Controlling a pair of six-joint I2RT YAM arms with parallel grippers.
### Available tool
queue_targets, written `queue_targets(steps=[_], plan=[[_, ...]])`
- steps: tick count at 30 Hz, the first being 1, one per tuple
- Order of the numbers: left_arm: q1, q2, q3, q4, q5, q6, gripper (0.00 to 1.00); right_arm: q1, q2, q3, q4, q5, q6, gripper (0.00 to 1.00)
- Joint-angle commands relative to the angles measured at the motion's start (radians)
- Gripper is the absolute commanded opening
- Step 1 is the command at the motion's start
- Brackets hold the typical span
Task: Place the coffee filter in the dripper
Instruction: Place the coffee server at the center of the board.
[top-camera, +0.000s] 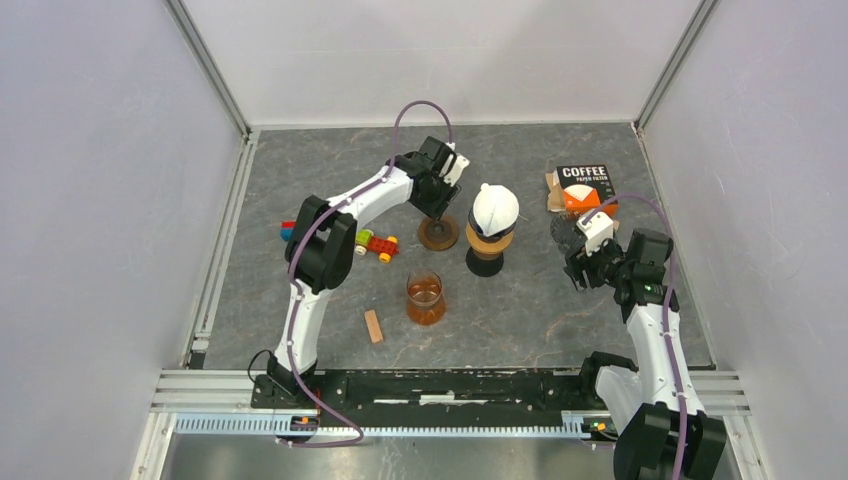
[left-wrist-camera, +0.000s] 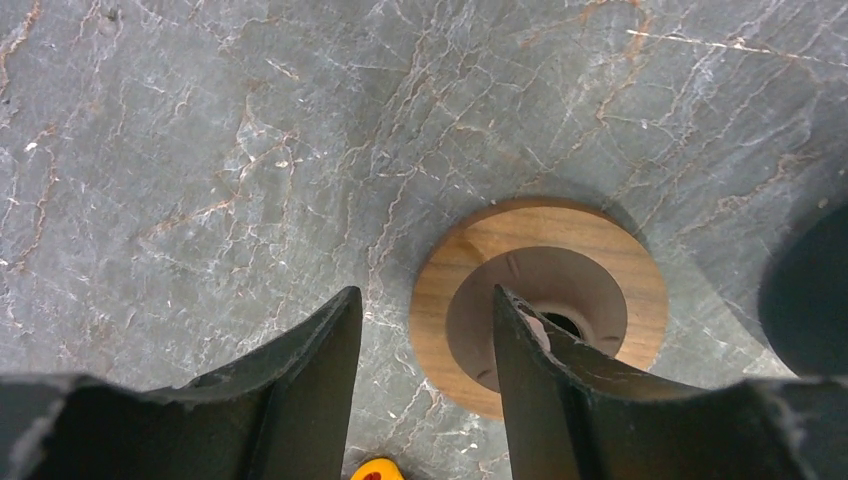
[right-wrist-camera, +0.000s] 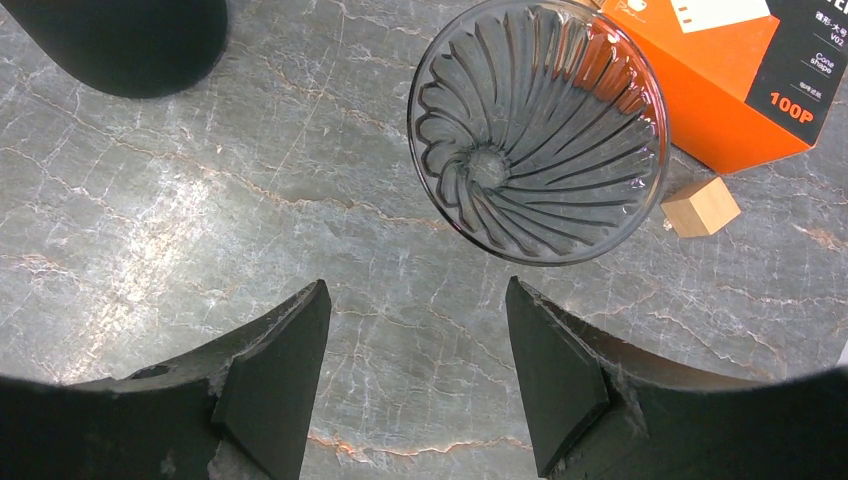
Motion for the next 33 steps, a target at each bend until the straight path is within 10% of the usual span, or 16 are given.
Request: queue_targets(steps=[1, 33], plan=[[-0.008, 0.023, 0.044, -0.015, -0.032, -0.066, 0.56, -0.003, -0.007, -0.005, 0.013, -0.016, -0.021, 0.72], [0.005, -0.125, -0.173, 0.113, 0.061, -0.105, 0.57, -0.003, 0.013, -0.005, -0.003, -0.031, -0.028, 0.73]])
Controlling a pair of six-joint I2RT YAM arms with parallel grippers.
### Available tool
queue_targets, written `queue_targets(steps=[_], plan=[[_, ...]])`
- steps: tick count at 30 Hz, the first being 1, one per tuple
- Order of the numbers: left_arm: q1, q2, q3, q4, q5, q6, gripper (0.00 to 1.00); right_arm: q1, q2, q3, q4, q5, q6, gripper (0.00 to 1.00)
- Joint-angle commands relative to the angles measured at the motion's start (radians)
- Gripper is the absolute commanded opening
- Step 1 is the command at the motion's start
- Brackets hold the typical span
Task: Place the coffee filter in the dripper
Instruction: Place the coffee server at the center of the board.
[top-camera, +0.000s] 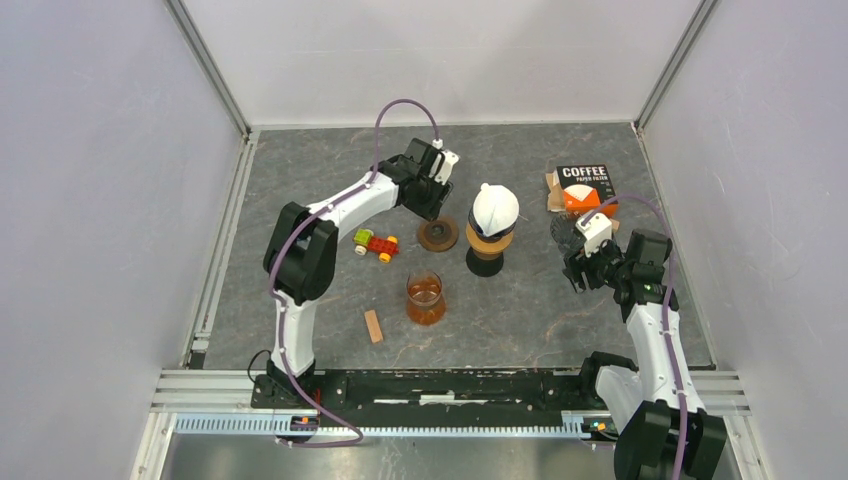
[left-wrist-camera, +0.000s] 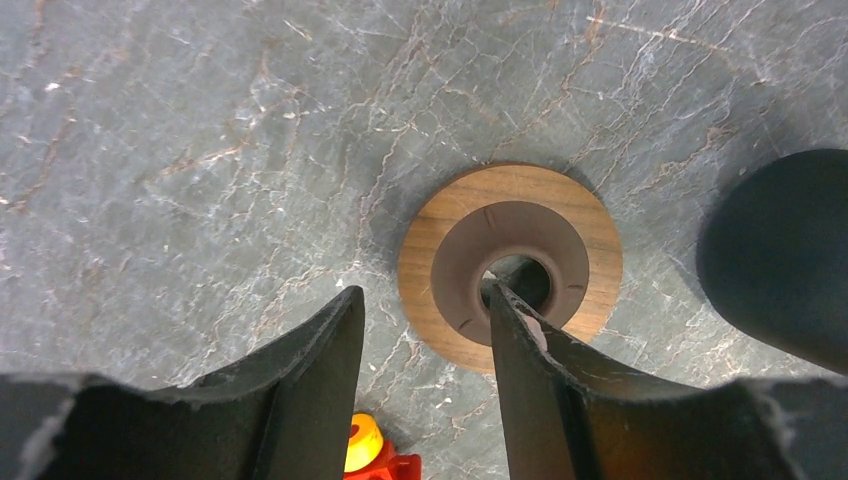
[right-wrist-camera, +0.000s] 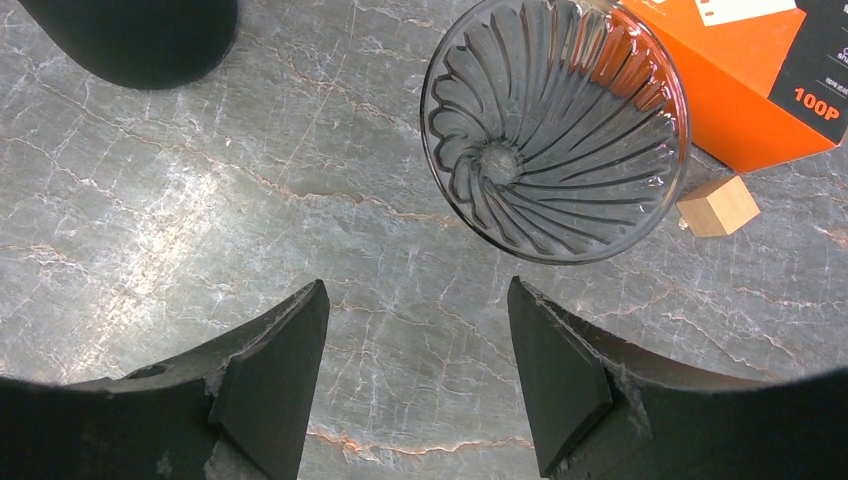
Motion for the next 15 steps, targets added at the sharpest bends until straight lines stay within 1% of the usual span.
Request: queue_targets(steps=[1, 7, 11, 12, 15], plan=[[-0.014, 0.051, 0.008, -0.001, 0.036, -0.033, 0.57, -0.003, 0.006, 0.000, 0.007, -0.021, -0.018, 0.73], [-0.022, 0.090, 0.007, -0.007, 0.027, -0.031, 0.56, -0.003, 0.009, 0.001, 0.005, -0.023, -0.022, 0.73], [-0.030, 0.113, 0.016, -0.019, -0.004, -0.023, 0.52, -0.003, 0.007, 0.001, 0.004, -0.026, -0.022, 0.73], [-0.030, 0.121, 0.021, -0.025, -0.009, -0.022, 0.50, -0.003, 0.008, 0.001, 0.003, -0.027, -0.023, 0.73], [-0.030, 0.135, 0.029, -0.032, -0.022, -0.018, 0.37, -0.004, 0.004, 0.001, 0.002, -0.027, -0.025, 0.73]])
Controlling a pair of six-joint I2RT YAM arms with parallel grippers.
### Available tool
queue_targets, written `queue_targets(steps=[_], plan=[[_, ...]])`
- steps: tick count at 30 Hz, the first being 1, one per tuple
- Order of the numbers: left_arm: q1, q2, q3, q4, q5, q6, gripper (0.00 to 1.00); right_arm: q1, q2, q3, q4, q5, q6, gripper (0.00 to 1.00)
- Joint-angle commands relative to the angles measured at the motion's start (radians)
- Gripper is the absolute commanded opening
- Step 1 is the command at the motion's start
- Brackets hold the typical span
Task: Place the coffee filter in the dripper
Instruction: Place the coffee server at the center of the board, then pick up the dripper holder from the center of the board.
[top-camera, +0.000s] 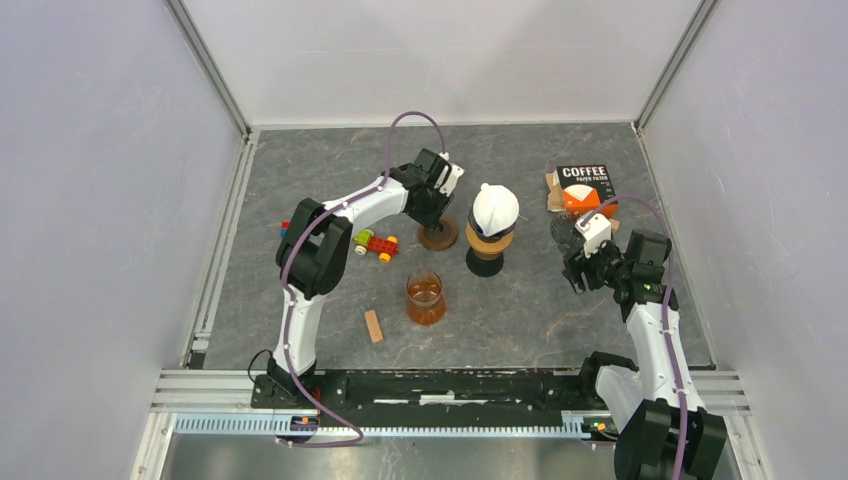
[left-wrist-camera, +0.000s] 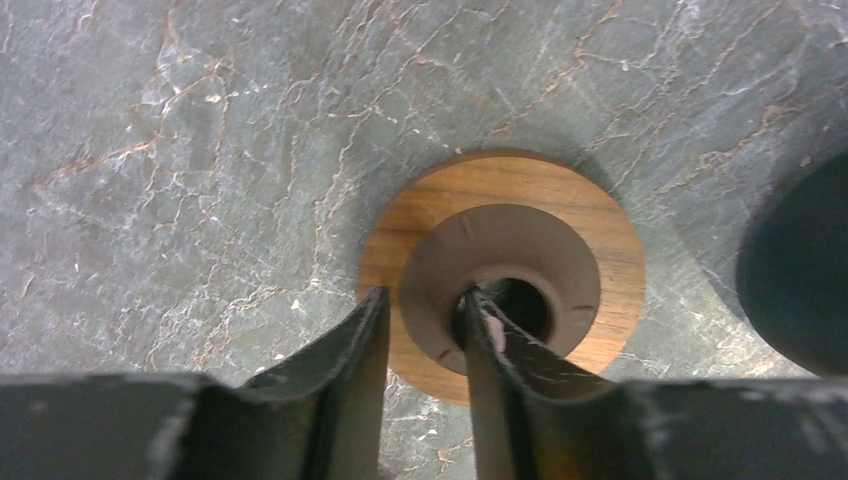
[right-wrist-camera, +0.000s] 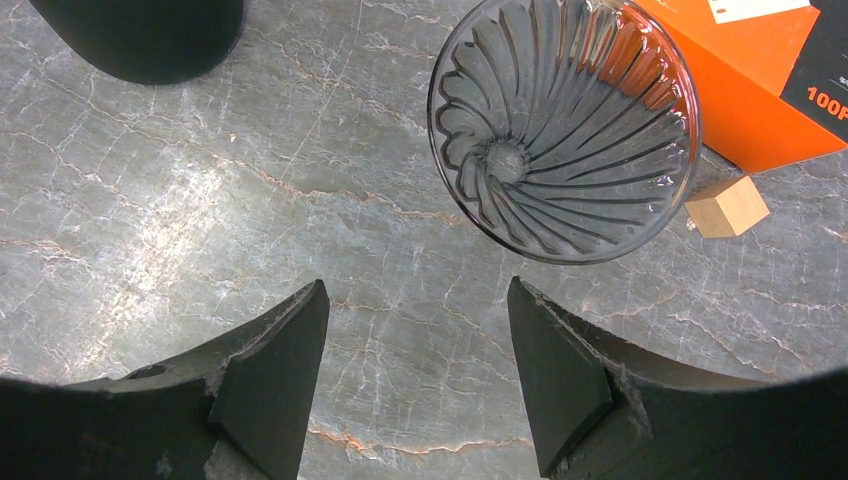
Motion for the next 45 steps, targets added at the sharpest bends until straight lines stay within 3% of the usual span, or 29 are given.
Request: queue_targets(steps=[1, 8, 17, 23, 27, 30, 33, 37, 45], plan=[[-0.007, 0.039, 0.027, -0.023, -0.014, -0.018, 0.34, -0.003, -0.003, 0.003, 0.005, -0.020, -0.018, 0.73], [0.021, 0.020, 0.040, -0.031, 0.000, -0.008, 0.02, -0.003, -0.009, 0.019, 0.007, -0.021, -0.009, 0.73], [0.127, -0.188, -0.029, 0.026, 0.131, 0.020, 0.02, -0.002, -0.032, 0.161, 0.013, -0.110, 0.046, 0.72], [0.214, -0.357, -0.096, 0.061, 0.250, -0.017, 0.02, 0.038, -0.005, 0.372, 0.060, -0.212, 0.160, 0.70], [0.239, -0.488, -0.121, 0.050, 0.381, -0.050, 0.02, 0.221, 0.045, 0.522, 0.118, -0.190, 0.221, 0.71], [0.239, -0.561, -0.116, -0.005, 0.531, -0.079, 0.02, 0.405, 0.126, 0.619, 0.122, -0.199, 0.171, 0.74], [0.237, -0.630, -0.135, -0.069, 0.693, -0.118, 0.02, 0.562, 0.178, 0.677, 0.083, -0.226, 0.026, 0.78], [0.218, -0.697, -0.186, -0.158, 0.823, -0.113, 0.02, 0.762, 0.236, 0.765, -0.067, -0.110, -0.211, 0.81], [0.133, -0.746, -0.225, -0.250, 0.834, -0.077, 0.02, 1.039, 0.312, 0.864, -0.235, 0.203, -0.438, 0.84]])
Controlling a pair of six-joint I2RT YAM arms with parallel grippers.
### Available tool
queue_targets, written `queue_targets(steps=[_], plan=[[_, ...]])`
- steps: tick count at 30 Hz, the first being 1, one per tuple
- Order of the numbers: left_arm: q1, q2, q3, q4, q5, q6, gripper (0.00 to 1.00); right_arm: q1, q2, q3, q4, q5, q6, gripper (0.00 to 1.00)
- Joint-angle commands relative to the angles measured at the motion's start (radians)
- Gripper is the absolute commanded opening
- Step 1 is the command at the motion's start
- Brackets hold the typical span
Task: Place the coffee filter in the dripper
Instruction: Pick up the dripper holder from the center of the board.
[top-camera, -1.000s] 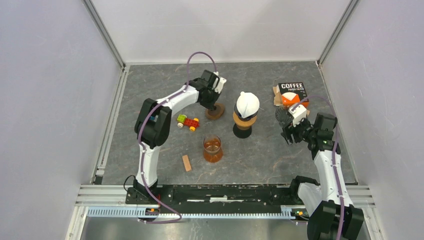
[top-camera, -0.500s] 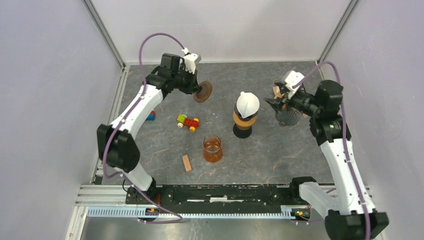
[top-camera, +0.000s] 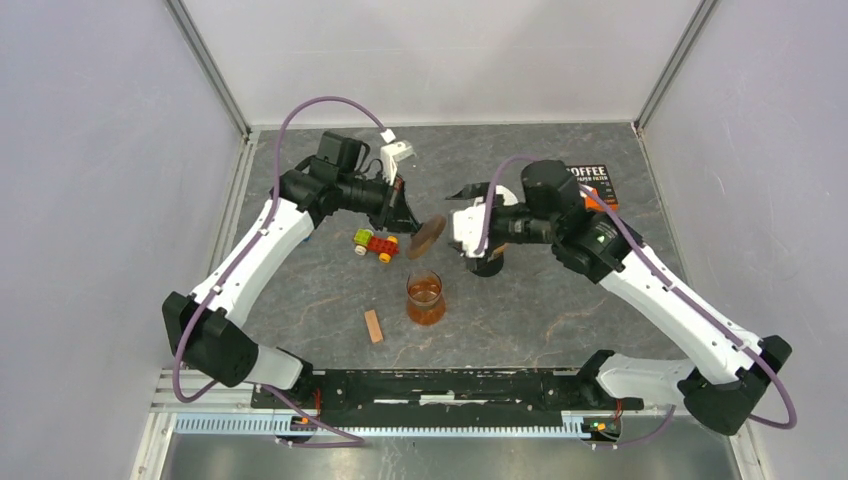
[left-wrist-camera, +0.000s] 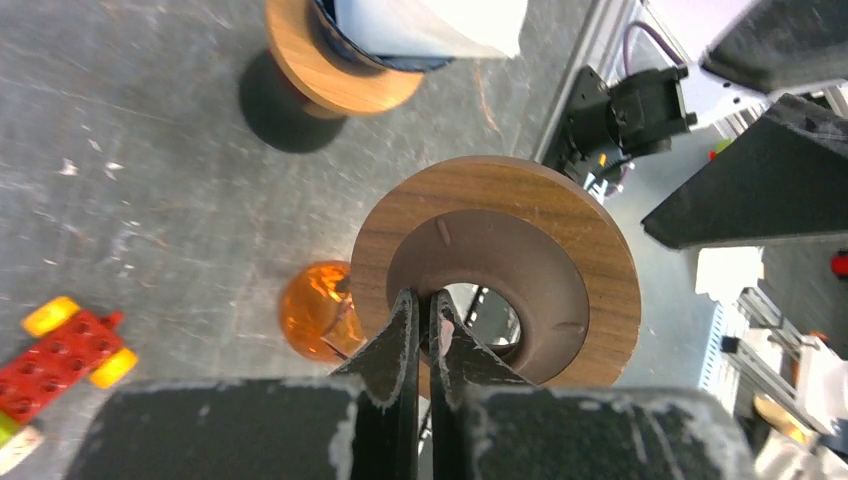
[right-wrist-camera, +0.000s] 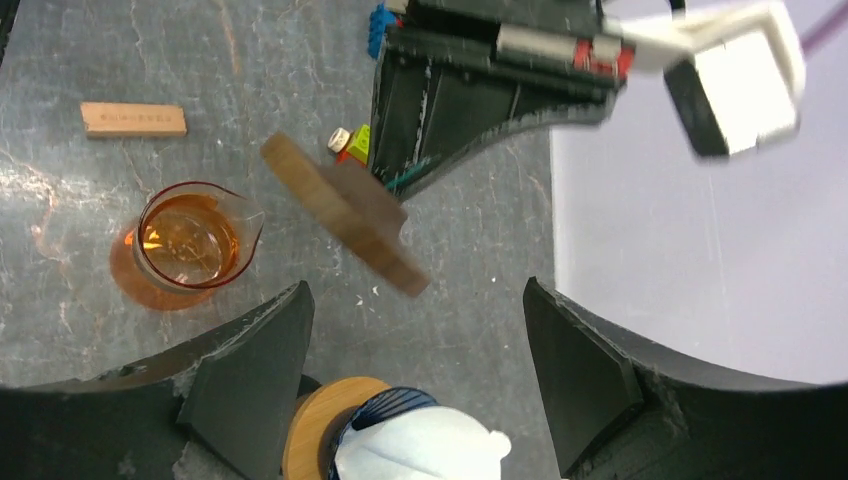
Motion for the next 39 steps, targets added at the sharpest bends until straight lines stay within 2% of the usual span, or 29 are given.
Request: queue_targets(steps=[1, 7, 11, 13, 21, 24, 25, 27, 29, 30, 34, 37, 39], plan=[[-0.046, -0.026, 0.006, -0.068, 0.044, -0.014, 0.02, 0.121, 0.033, 0.094, -0.120, 0.211, -0.179, 0.83], [-0.083, 0.007, 0.031, -0.104, 0.002, 0.042, 0.02, 0.257, 0.088, 0.109, -0.186, 0.344, -0.234, 0.76], [-0.087, 0.022, 0.047, -0.121, -0.013, 0.057, 0.02, 0.290, 0.101, 0.085, -0.194, 0.406, -0.256, 0.66], [-0.087, 0.026, 0.058, -0.131, -0.018, 0.069, 0.02, 0.295, 0.102, 0.074, -0.192, 0.396, -0.252, 0.55], [-0.087, 0.023, 0.107, -0.166, -0.045, 0.100, 0.02, 0.296, 0.100, 0.043, -0.172, 0.355, -0.221, 0.01], [-0.086, 0.013, 0.139, -0.185, -0.078, 0.124, 0.02, 0.295, 0.087, 0.048, -0.144, 0.316, -0.154, 0.00], [-0.084, 0.011, 0.157, -0.199, -0.096, 0.139, 0.06, 0.289, 0.084, 0.049, -0.130, 0.302, -0.124, 0.00], [-0.071, -0.003, 0.200, -0.223, -0.156, 0.172, 0.33, 0.253, 0.072, 0.051, -0.097, 0.235, -0.030, 0.00], [-0.031, -0.029, 0.238, -0.229, -0.201, 0.192, 0.52, 0.178, 0.061, 0.035, -0.032, 0.093, 0.116, 0.00], [0.001, -0.041, 0.256, -0.231, -0.207, 0.200, 0.57, 0.133, 0.057, 0.017, 0.004, 0.017, 0.195, 0.00], [0.129, -0.085, 0.317, -0.356, -0.153, 0.321, 0.67, 0.032, 0.026, -0.146, 0.205, -0.229, 0.571, 0.00], [0.145, -0.125, 0.295, -0.485, -0.094, 0.456, 0.72, -0.033, -0.001, -0.318, 0.431, -0.343, 0.840, 0.00], [0.143, -0.155, 0.240, -0.507, -0.032, 0.485, 0.78, -0.052, -0.002, -0.393, 0.579, -0.412, 0.996, 0.00]])
